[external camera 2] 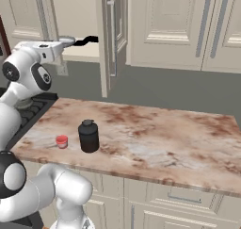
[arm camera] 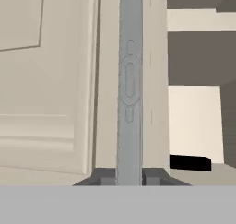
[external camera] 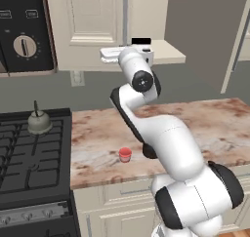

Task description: Pick the pan from the cabinet and place it on the stove. Then turn on the stove burner for the pan.

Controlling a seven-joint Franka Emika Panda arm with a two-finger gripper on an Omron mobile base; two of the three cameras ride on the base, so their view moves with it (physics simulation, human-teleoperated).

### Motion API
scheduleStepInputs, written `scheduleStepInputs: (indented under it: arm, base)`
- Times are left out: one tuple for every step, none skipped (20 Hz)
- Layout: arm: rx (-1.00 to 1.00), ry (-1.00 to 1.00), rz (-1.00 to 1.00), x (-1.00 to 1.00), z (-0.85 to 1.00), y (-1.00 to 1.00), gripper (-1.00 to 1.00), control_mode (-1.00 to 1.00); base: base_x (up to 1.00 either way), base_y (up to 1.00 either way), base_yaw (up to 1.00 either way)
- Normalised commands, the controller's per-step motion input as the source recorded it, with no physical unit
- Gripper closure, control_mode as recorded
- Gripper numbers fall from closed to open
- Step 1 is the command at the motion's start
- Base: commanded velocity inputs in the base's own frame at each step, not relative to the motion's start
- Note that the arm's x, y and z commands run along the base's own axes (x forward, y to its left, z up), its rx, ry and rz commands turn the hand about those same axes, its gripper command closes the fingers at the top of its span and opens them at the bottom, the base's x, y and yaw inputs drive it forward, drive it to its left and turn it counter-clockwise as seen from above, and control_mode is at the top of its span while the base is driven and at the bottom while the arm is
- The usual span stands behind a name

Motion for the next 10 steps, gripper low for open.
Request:
scheduleStepInputs:
  arm:
    - [0.0,0.01,0.0,-0.41,0.0,0.44,1.0,-1.0]
    - [0.0,0.02,0.0,-0.41,0.0,0.48,1.0,-1.0]
    - [0.0,0.02,0.0,-0.43,0.0,0.48,1.0,-1.0]
    - [0.0,0.02,0.0,-0.4,0.0,0.48,1.0,-1.0]
    - [0.0,0.02,0.0,-0.39,0.0,0.5,1.0,-1.0]
    - [0.0,0.03,0.0,-0.39,0.0,0.52,1.0,-1.0]
    - [0.0,0.03,0.0,-0.38,0.0,0.53,1.0,-1.0]
    - [0.0,0.03,0.0,-0.41,0.0,0.53,1.0,-1.0]
    - [0.0,0.03,0.0,-0.42,0.0,0.54,1.0,-1.0]
    - [0.0,0.03,0.0,-0.43,0.0,0.51,1.0,-1.0]
  base:
    - [0.0,0.0,0.0]
    - [0.0,0.0,0.0]
    - [0.0,0.0,0.0]
    - [0.0,0.0,0.0]
    - [0.0,0.0,0.0]
    - [0.0,0.0,0.0]
    - [0.0,0.0,0.0]
    - [0.0,0.0,0.0]
    - [0.0,0.0,0.0]
    - [0.0,0.0,0.0]
